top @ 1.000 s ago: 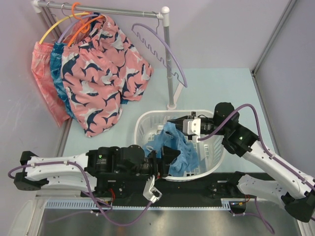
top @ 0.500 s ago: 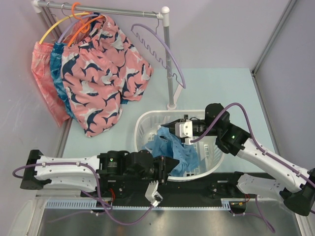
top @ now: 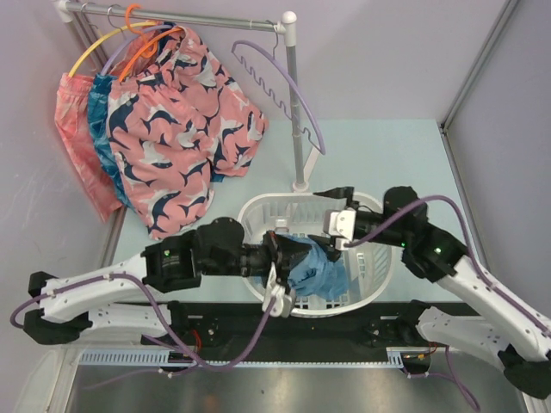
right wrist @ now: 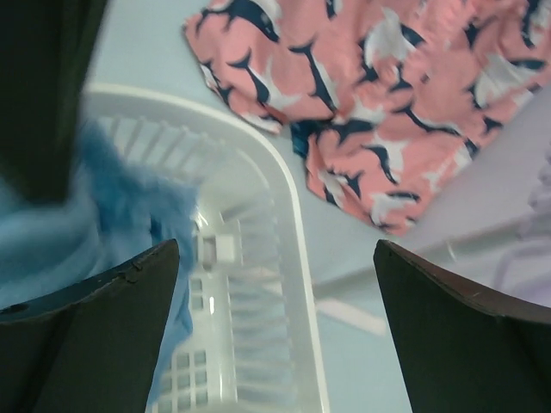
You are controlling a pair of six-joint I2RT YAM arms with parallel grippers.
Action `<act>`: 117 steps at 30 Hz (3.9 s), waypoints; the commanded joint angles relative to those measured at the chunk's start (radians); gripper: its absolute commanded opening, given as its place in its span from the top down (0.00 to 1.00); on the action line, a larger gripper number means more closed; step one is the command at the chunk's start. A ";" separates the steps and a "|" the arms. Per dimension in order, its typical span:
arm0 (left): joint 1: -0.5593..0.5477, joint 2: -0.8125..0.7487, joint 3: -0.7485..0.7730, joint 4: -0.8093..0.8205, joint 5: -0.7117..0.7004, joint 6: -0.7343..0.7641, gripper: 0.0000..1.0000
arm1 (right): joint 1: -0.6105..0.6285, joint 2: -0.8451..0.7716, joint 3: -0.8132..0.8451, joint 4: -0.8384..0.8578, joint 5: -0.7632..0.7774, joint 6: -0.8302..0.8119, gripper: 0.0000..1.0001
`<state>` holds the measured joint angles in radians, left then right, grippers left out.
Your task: Place the shorts on the hanger
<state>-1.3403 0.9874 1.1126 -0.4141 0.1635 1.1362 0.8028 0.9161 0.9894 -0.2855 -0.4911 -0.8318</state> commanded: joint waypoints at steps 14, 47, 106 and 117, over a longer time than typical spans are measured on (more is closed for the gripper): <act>0.309 0.263 0.420 -0.014 0.223 -0.651 1.00 | -0.024 -0.267 0.071 -0.221 0.016 0.181 0.01; 0.860 -0.026 0.149 -0.222 0.554 -0.509 0.00 | -0.105 -0.126 0.304 0.085 0.149 0.163 1.00; 0.641 0.135 0.158 -0.249 0.091 -0.904 1.00 | -0.564 0.021 0.144 -0.343 -0.079 0.497 1.00; 0.855 0.393 0.227 -0.111 0.251 -1.016 1.00 | -0.731 0.273 0.132 -0.178 -0.245 0.577 0.88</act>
<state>-0.5381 1.3449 1.2819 -0.5804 0.3702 0.1814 0.0910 1.1690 1.1099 -0.5865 -0.6952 -0.3099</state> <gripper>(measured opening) 0.037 0.118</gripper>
